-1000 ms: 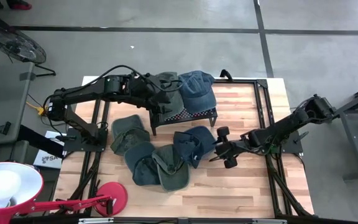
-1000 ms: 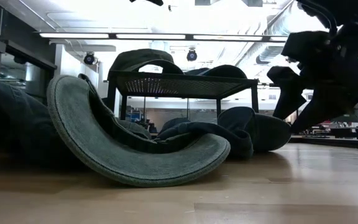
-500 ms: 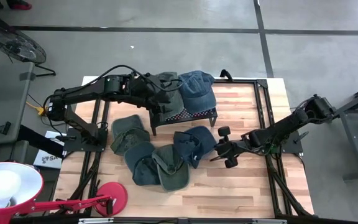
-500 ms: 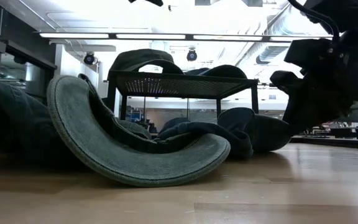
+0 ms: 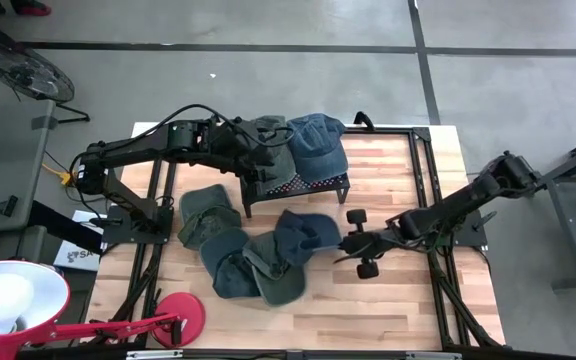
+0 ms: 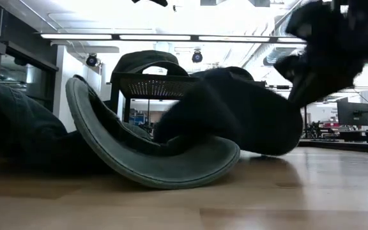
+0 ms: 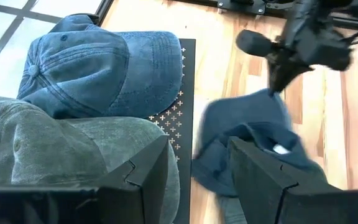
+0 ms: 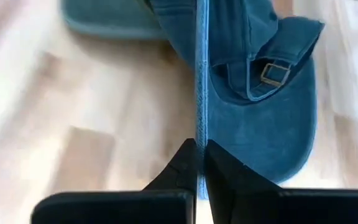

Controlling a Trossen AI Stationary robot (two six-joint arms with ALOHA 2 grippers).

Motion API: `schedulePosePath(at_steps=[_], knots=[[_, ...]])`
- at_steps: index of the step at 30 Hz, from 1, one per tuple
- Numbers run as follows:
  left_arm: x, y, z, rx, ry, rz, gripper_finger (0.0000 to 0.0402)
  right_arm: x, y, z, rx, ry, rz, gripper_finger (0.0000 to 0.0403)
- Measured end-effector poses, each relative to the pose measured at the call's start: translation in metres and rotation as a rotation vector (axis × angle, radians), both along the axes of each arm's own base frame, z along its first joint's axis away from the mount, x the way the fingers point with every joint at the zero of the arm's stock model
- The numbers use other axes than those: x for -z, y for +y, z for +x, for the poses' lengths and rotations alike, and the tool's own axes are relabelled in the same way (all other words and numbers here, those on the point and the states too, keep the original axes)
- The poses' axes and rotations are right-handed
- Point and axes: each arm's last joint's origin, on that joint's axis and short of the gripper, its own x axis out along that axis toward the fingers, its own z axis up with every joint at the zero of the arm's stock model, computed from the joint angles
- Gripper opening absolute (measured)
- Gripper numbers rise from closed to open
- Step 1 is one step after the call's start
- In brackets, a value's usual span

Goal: Pick & Place hat
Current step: Stack the dark blue cap on top of the dark blue cap on the shelf

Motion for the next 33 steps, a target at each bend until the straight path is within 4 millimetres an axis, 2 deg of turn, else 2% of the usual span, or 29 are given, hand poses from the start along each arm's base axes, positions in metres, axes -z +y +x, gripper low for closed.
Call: schedulePosePath(at_steps=[5,12,18,22,33], knots=[[0.0,0.0,0.0,0.01,-0.001,-0.01,0.0162,-0.038,0.013,0.008,0.001,0.044,0.044,0.0005],[0.0,-0.001,0.0,0.036,-0.005,-0.03,0.0162,-0.109,0.026,0.015,0.023,0.043,0.121,0.0003],[-0.011,-0.006,0.0,0.224,-0.108,-0.036,0.0163,-0.165,0.029,0.014,0.019,-0.028,0.167,0.0003],[-0.029,-0.009,-0.013,0.329,-0.222,-0.012,0.0163,-0.195,0.027,0.012,0.017,-0.094,0.165,0.0003],[-0.068,-0.013,-0.064,0.362,-0.421,0.117,0.0163,-0.277,0.015,-0.009,-0.064,-0.336,0.146,0.0003]])
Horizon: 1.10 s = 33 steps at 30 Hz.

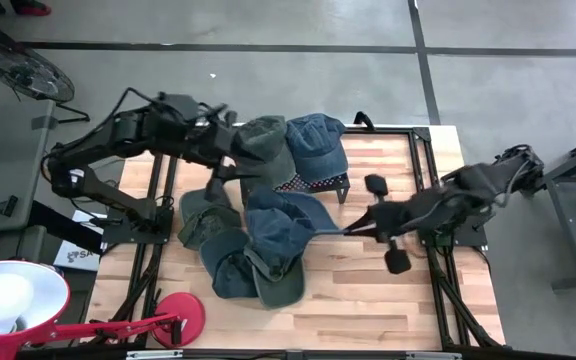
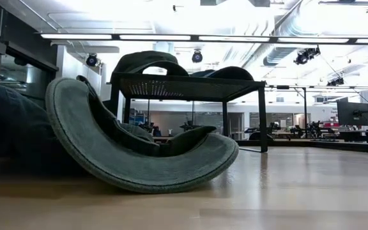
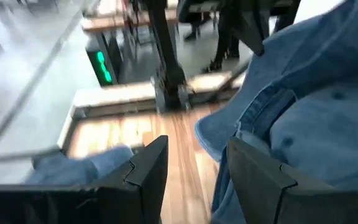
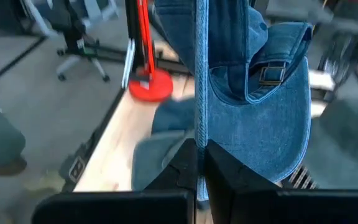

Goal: Pick & Place hat
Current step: Stack the dark blue cap on top of the dark blue cap on the shelf

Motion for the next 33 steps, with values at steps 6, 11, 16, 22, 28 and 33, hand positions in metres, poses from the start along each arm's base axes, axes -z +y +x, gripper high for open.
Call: schedulePosePath(at_steps=[6,11,16,22,28,33], knots=[[-0.012,-0.002,-0.018,0.003,-0.076,0.02,0.0163,-0.035,-0.006,-0.014,-0.072,-0.13,-0.032,0.0003],[-0.018,-0.002,-0.023,0.01,-0.126,0.051,0.0163,-0.062,-0.007,-0.02,-0.177,-0.3,-0.069,0.0003],[-0.024,-0.003,-0.017,0.049,-0.21,0.064,0.0163,-0.08,-0.006,-0.021,-0.262,-0.483,-0.135,0.0003],[-0.033,-0.005,0.007,0.193,-0.366,0.075,0.0163,-0.089,-0.013,-0.016,-0.303,-0.617,-0.178,0.0003],[-0.038,-0.006,0.027,0.287,-0.493,0.079,0.0163,-0.095,-0.02,-0.013,-0.358,-0.7,-0.18,0.0003],[-0.037,-0.005,0.046,0.335,-0.557,0.044,0.0163,-0.099,-0.025,-0.011,-0.415,-0.749,-0.168,0.0003]])
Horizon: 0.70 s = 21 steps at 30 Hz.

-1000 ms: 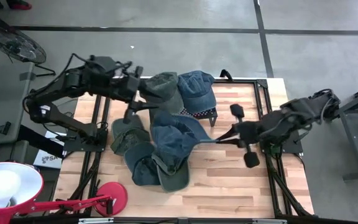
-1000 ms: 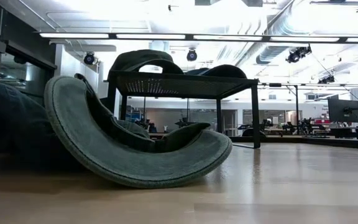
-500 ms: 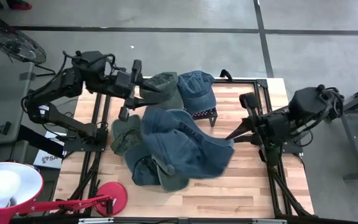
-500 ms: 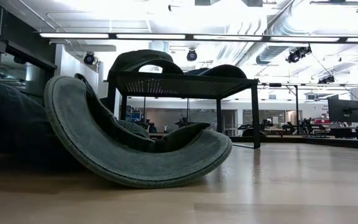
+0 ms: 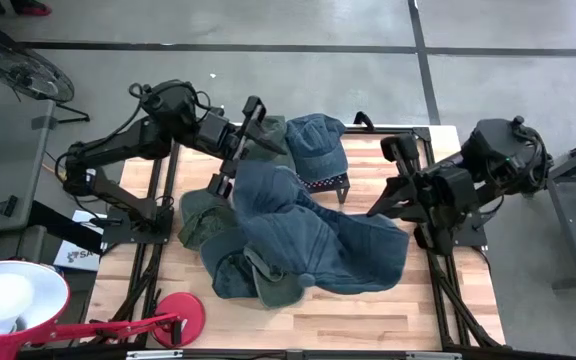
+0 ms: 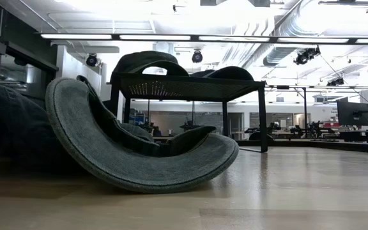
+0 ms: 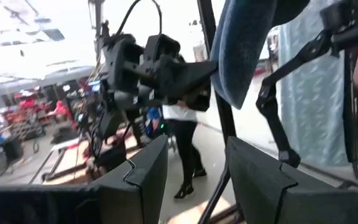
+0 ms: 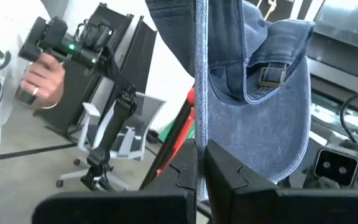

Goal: Pick & Place hat
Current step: Stack the dark blue cap on top of the dark blue cap on the shelf

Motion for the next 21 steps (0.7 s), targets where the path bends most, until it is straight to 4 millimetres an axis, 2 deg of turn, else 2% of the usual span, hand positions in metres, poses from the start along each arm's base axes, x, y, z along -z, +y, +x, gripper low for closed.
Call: schedulePosePath(at_steps=[12,21], knots=[[0.005,0.0,0.037,0.174,-0.107,-0.073,0.0163,-0.002,-0.01,0.003,0.009,-0.024,-0.002,0.0003],[0.007,0.0,0.048,0.213,-0.138,-0.125,0.0163,-0.001,-0.016,0.005,0.031,-0.015,-0.005,0.0003]])
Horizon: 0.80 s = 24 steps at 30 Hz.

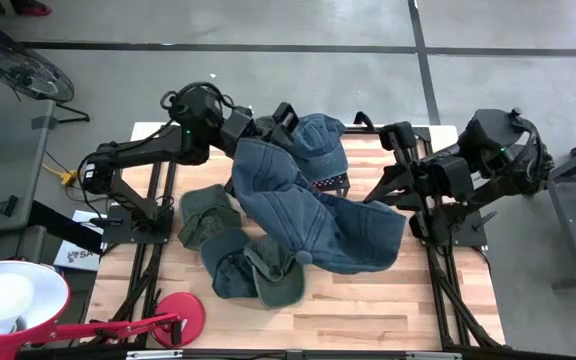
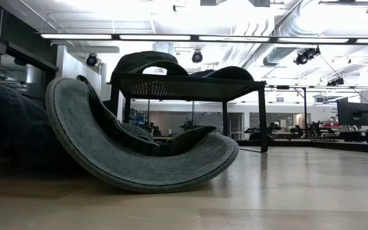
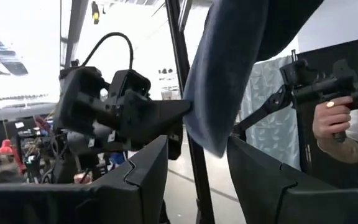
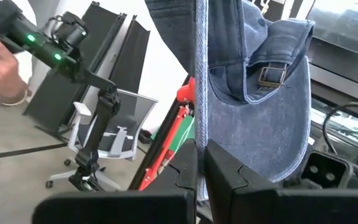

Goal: Pick & Place hat
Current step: Stack the dark blue cap on top of the dark blue cap on the shelf

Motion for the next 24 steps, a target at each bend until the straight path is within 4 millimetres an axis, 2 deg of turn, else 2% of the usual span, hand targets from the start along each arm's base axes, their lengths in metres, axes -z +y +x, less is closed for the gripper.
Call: schedulePosePath(at_steps=[15,19,24], knots=[[-0.003,-0.003,-0.003,0.044,-0.009,-0.013,0.0156,0.007,-0.02,0.018,0.11,0.083,0.087,0.0003],[-0.003,-0.003,-0.003,0.049,-0.006,-0.015,0.0116,0.007,-0.022,0.02,0.147,0.086,0.1,0.0003],[-0.003,-0.004,-0.004,0.073,-0.012,0.008,0.0024,0.008,-0.022,0.02,0.151,0.091,0.111,0.0003]])
